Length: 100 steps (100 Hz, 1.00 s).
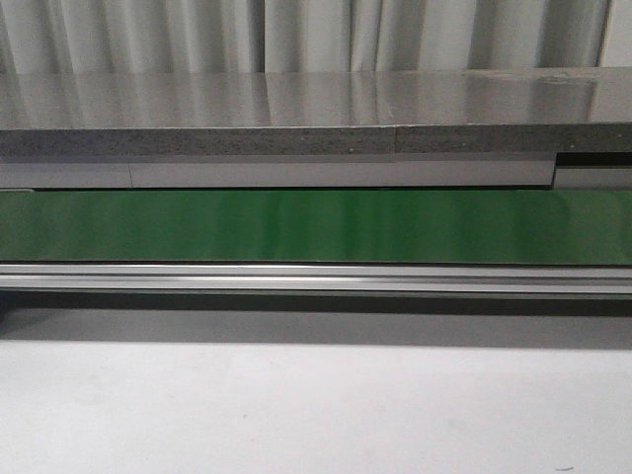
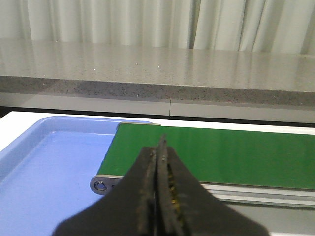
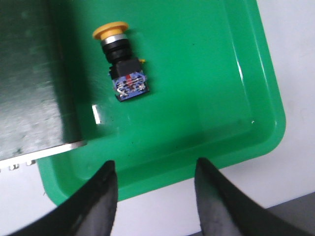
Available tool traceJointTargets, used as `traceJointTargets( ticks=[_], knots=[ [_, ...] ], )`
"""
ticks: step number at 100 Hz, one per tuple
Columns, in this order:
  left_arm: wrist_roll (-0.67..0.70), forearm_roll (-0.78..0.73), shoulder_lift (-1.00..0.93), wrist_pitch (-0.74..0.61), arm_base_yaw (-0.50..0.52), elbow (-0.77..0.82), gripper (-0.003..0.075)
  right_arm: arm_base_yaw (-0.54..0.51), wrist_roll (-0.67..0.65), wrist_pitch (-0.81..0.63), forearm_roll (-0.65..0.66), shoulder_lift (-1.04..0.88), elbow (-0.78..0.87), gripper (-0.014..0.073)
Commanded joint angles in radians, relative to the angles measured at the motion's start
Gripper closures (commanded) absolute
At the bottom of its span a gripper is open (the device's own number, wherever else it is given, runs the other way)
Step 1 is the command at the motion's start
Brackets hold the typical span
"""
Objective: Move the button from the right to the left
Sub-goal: 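Close the right gripper on the yellow-capped button's body and lift it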
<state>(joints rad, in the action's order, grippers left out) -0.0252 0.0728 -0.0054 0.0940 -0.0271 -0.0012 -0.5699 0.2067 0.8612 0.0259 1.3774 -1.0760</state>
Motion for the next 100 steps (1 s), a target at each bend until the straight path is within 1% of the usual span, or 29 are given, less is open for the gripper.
traceJointTargets(
  ticks=[1, 9, 20, 29, 35, 41, 51, 77, 100],
  knots=[
    [0.009, 0.001, -0.031, -0.079, 0.002, 0.045, 0.0741, -0.02, 0.009, -0.053, -0.011, 0.048, -0.054, 0.0234],
    [0.009, 0.001, -0.031, -0.079, 0.002, 0.045, 0.0741, -0.027, 0.012, -0.062, -0.026, 0.113, -0.08, 0.0256],
    [0.009, 0.001, -0.031, -0.079, 0.002, 0.045, 0.0741, -0.027, 0.02, -0.072, -0.053, 0.197, -0.114, 0.0246],
    [0.009, 0.001, -0.031, -0.079, 0.002, 0.045, 0.0741, -0.027, 0.022, -0.07, -0.08, 0.244, -0.132, 0.0209],
    [0.009, 0.001, -0.031, -0.079, 0.002, 0.045, 0.0741, -0.027, 0.046, -0.07, -0.094, 0.265, -0.141, 0.0166],
    [0.009, 0.001, -0.031, -0.079, 0.002, 0.045, 0.0741, -0.027, 0.074, -0.075, -0.108, 0.282, -0.151, 0.0143],
    [0.009, 0.001, -0.031, -0.079, 0.002, 0.045, 0.0741, -0.027, 0.105, -0.095, -0.152, 0.311, -0.165, 0.0143],
    [0.009, 0.001, -0.031, -0.079, 0.002, 0.045, 0.0741, -0.025, 0.16, -0.093, -0.23, 0.407, -0.2, 0.0143],
    [0.009, 0.001, -0.031, -0.079, 0.002, 0.045, 0.0741, -0.009, 0.162, -0.082, -0.24, 0.485, -0.241, 0.0148]
  ],
)
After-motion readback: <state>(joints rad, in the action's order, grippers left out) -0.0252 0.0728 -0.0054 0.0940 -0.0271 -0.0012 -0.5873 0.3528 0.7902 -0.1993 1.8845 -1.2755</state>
